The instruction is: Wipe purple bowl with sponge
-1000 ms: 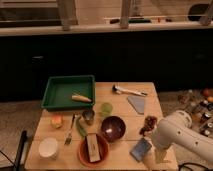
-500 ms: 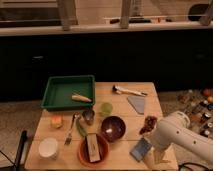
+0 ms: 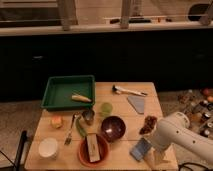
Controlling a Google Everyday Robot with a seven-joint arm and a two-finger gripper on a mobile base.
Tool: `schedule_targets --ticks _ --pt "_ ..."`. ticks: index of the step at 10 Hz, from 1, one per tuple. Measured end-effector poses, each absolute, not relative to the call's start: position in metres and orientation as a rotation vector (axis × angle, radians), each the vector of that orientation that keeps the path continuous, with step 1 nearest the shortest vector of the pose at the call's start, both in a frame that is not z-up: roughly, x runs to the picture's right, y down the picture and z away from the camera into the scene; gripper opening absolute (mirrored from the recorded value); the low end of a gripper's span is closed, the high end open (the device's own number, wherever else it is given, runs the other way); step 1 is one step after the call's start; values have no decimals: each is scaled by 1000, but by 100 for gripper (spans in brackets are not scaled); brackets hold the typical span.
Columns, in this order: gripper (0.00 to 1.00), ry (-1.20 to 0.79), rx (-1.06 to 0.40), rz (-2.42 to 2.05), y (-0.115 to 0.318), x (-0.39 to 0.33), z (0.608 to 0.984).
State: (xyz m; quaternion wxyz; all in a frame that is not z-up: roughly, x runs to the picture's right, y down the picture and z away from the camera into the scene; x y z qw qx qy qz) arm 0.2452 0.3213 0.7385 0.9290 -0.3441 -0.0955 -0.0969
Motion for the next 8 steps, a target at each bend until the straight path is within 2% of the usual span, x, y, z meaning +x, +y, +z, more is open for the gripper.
schedule_targets --ticks 8 --pt "80 -346 -694 -347 324 212 734"
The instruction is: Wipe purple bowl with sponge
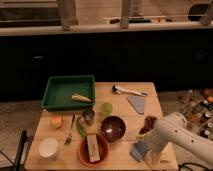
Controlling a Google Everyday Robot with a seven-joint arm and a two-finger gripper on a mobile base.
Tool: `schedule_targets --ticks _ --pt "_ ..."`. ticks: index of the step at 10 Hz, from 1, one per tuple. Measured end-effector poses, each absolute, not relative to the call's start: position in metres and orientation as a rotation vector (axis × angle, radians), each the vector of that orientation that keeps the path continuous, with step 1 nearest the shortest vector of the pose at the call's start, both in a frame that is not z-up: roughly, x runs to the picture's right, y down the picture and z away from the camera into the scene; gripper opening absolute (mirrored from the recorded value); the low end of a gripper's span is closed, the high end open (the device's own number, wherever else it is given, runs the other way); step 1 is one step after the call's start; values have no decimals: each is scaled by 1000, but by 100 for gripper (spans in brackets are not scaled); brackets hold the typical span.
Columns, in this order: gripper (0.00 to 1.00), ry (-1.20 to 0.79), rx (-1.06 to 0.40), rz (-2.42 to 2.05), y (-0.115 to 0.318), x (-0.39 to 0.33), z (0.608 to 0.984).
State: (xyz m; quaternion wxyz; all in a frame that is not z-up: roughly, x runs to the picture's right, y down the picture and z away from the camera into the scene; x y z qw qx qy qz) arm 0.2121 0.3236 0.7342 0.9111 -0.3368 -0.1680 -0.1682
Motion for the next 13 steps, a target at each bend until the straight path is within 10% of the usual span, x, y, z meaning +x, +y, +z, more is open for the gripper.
schedule_targets --ticks 6,13 --pt "74 -345 -735 -359 341 218 752" --pt "6 -342 -734 -351 336 226 754"
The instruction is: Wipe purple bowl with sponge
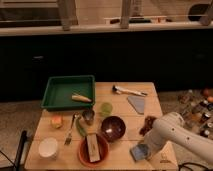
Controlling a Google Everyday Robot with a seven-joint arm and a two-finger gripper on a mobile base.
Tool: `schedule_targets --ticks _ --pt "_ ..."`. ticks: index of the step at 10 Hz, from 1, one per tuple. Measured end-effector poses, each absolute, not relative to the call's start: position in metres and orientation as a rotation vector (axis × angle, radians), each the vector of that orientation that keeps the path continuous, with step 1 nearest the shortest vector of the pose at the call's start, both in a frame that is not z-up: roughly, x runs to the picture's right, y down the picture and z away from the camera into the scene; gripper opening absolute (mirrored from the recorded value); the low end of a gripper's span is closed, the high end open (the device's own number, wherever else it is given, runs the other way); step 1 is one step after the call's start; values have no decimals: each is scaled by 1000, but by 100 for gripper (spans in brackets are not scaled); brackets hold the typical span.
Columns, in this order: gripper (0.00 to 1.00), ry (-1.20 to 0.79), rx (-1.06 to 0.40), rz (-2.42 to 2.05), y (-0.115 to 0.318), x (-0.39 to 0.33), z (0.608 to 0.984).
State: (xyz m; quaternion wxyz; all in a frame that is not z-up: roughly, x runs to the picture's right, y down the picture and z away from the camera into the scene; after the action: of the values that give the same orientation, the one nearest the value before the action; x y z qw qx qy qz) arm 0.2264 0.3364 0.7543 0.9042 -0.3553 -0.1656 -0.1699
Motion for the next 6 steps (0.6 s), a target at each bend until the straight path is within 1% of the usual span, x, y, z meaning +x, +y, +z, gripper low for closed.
schedule_targets --ticks 1,3,6 --pt "2 -341 -735 -353 336 227 754" --pt "2 -338 -735 -357 334 222 759" --pt "2 -341 -745 -358 337 223 754"
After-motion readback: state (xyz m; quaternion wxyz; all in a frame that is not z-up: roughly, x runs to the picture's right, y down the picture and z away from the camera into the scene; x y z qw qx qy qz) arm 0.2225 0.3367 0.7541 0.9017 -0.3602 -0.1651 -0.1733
